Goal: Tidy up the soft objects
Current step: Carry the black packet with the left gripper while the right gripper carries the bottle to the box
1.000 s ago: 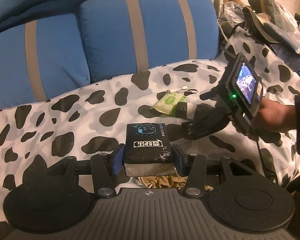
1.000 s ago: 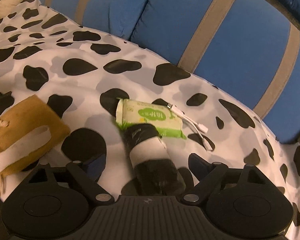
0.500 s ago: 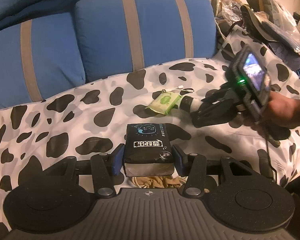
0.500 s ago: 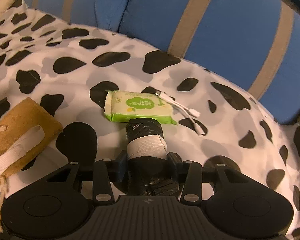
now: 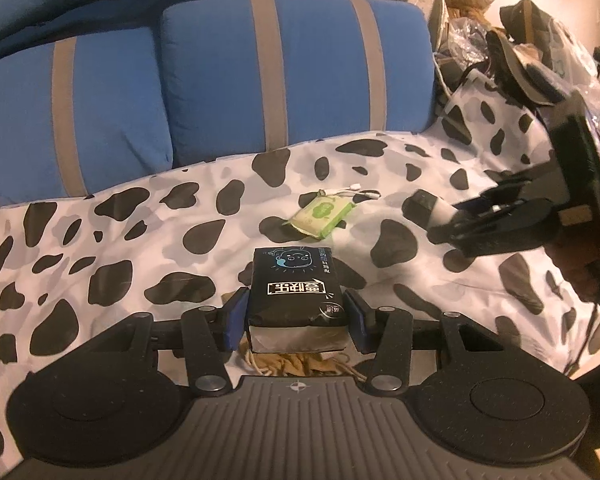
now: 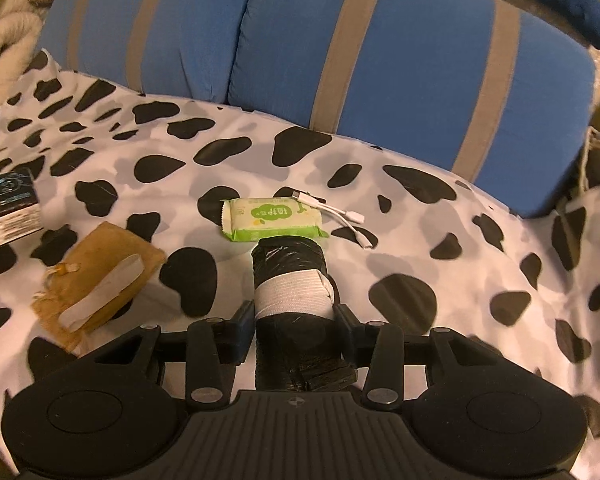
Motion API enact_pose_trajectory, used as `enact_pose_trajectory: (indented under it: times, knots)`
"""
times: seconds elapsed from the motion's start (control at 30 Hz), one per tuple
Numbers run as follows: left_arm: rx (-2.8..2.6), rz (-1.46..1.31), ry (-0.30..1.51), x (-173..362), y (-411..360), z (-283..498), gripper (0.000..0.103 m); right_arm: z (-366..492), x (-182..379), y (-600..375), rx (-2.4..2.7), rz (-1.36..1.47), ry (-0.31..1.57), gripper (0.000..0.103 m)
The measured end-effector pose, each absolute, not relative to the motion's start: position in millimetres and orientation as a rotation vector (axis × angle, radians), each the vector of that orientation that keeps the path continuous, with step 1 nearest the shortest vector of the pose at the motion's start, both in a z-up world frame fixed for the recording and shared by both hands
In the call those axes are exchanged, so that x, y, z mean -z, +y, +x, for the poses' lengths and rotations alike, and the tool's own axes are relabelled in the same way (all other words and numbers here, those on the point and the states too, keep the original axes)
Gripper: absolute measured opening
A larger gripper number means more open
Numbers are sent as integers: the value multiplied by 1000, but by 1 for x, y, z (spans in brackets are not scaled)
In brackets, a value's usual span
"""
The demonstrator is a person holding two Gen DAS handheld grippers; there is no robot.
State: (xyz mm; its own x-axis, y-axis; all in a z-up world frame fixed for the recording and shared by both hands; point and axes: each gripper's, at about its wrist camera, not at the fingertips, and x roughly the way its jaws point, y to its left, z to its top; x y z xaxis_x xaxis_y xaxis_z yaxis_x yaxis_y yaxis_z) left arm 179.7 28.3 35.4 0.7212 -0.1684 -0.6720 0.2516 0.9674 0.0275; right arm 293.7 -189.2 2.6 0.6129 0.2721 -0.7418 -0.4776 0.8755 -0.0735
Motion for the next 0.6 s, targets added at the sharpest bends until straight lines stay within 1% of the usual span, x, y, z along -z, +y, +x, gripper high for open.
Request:
enact_pose_trajectory:
  times: [0.23, 0.6]
  knots:
    - [236, 59, 742, -38, 25, 158, 49, 252, -20, -205, -450, -219, 818, 45]
    - [290, 50, 775, -30, 2, 122, 49, 192, -33, -213, -494, -146, 864, 45]
